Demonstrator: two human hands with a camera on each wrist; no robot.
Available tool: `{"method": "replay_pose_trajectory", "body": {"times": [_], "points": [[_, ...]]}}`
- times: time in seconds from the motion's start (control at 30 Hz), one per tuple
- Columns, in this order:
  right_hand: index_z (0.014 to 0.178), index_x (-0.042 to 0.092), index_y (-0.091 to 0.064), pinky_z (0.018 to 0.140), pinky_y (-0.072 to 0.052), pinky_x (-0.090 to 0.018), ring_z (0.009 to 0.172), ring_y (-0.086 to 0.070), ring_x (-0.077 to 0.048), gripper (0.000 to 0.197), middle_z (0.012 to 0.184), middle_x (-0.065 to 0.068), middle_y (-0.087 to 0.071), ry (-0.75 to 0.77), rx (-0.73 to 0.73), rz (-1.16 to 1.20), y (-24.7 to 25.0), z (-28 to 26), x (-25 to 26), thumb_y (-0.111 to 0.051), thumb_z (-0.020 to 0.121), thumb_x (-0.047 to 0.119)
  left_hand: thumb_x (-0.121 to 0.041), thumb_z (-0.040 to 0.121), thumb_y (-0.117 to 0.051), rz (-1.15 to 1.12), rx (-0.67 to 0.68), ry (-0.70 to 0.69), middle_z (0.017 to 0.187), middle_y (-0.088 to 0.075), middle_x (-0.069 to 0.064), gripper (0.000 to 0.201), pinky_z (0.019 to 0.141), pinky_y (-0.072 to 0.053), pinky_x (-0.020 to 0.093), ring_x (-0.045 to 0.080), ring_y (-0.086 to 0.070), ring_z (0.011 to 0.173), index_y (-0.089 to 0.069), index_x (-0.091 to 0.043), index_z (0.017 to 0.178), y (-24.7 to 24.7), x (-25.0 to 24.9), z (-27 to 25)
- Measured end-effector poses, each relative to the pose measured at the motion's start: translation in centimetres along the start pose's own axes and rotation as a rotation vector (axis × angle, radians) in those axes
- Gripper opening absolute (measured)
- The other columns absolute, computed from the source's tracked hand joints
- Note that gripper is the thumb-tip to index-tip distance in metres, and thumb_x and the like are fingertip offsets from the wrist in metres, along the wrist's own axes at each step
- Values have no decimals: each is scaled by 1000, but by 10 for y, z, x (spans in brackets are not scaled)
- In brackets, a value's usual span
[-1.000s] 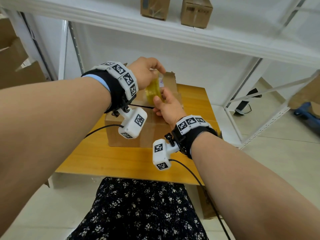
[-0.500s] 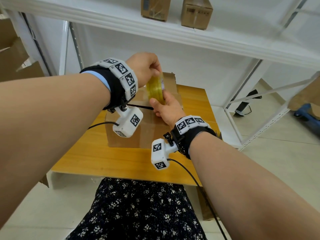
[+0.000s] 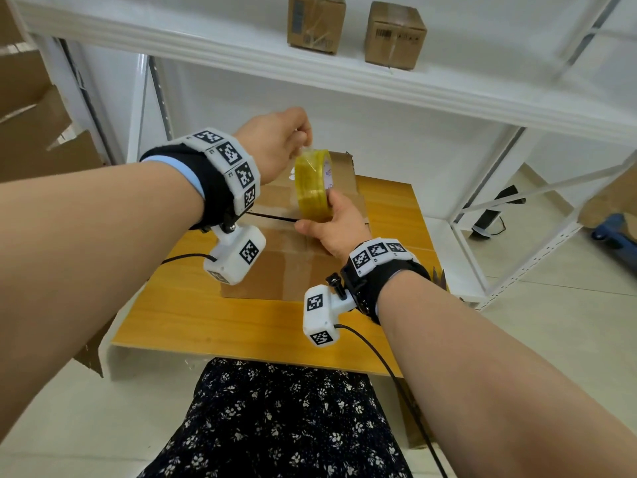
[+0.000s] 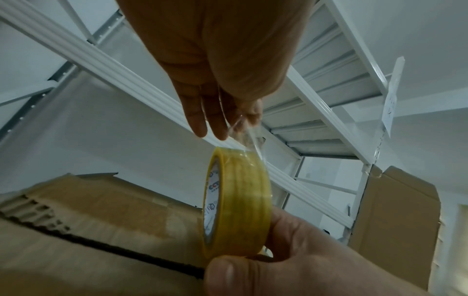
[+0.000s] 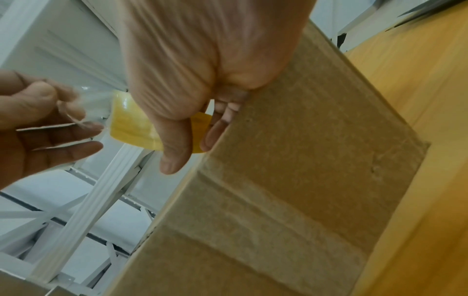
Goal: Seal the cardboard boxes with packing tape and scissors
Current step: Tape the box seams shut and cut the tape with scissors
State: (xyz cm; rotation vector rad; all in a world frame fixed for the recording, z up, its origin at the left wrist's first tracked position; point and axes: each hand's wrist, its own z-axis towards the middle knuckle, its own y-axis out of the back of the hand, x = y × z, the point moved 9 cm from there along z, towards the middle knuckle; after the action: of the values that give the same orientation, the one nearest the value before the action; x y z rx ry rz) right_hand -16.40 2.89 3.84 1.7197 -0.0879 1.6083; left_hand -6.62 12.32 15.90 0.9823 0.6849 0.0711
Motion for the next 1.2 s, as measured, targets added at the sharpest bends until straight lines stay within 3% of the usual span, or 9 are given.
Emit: {"method": "replay_pose_trajectory", "body": {"times": [0.13,0.3,0.43,0.6,0.73,0.87,0.97,1.1,1.2], "points": [[115,28,-60,90,-56,-43,101,-63,-18,56,117,2,-61,-17,-19,-34,0,3,-3,-88,67,33,-31,89,-66,-26,5,-9,91,-63,-5,18,76,-48,29,14,-59,83,-59,-20,102,0,2,-5],[115,26,-61,90,-55,-39,99,-62,-17,54,116,2,-59,12,-42,-106,2,3,0,-88,68,31,-17,95,-59,-245,-87,112,84,-69,2,12,53,-39,5,-8,-57,56,-65,-8,98,6,24,-14],[104,22,-57,72,-43,-17,88,-54,-9,38,115,3,-51,70,-8,-249,-5,2,8,-84,77,26,-24,99,-51,-243,-22,274,73,-61,-10,15,46,-34,5,-7,-52,53,-61,-13,96,-17,71,-41],[108,27,-52,69,-39,-21,76,-48,-5,26,118,6,-43,145,40,-491,-20,-1,24,-70,90,32,-23,102,-44,-235,-64,364,86,-64,-7,19,60,-35,12,13,-57,79,-59,-15,94,-31,109,-64],[131,20,-44,74,-42,-31,81,-55,-20,42,134,-4,-36,126,56,-629,-27,9,39,-60,96,36,-21,103,-40,-257,-116,405,80,-59,-12,16,52,-32,1,-4,-46,66,-55,-16,100,-28,114,-62],[136,17,-38,85,-47,-39,103,-61,-34,45,139,-9,-36,108,70,-637,-40,17,48,-54,99,36,-23,100,-41,-423,-124,486,86,-64,-4,14,68,-47,5,5,-60,72,-51,-19,91,-35,130,-60],[136,16,-37,87,-47,-40,108,-60,-35,45,141,-10,-36,116,68,-616,-53,22,57,-54,99,34,-40,83,-43,-582,-129,550,92,-71,8,17,83,-58,45,23,-71,87,-55,-28,82,-43,152,-58],[136,16,-37,83,-46,-38,108,-59,-34,45,143,-8,-34,106,51,-589,-65,26,59,-54,99,33,-19,95,-54,-739,-110,559,94,-67,8,12,82,-58,35,18,-70,90,-49,-12,103,-41,146,-66],[134,17,-38,77,-43,-34,104,-60,-32,42,143,-6,-34,119,17,-583,-64,24,54,-54,99,33,4,76,-71,-728,7,458,94,-57,3,46,86,-55,38,23,-62,95,-44,-18,105,-40,131,-68]]}}
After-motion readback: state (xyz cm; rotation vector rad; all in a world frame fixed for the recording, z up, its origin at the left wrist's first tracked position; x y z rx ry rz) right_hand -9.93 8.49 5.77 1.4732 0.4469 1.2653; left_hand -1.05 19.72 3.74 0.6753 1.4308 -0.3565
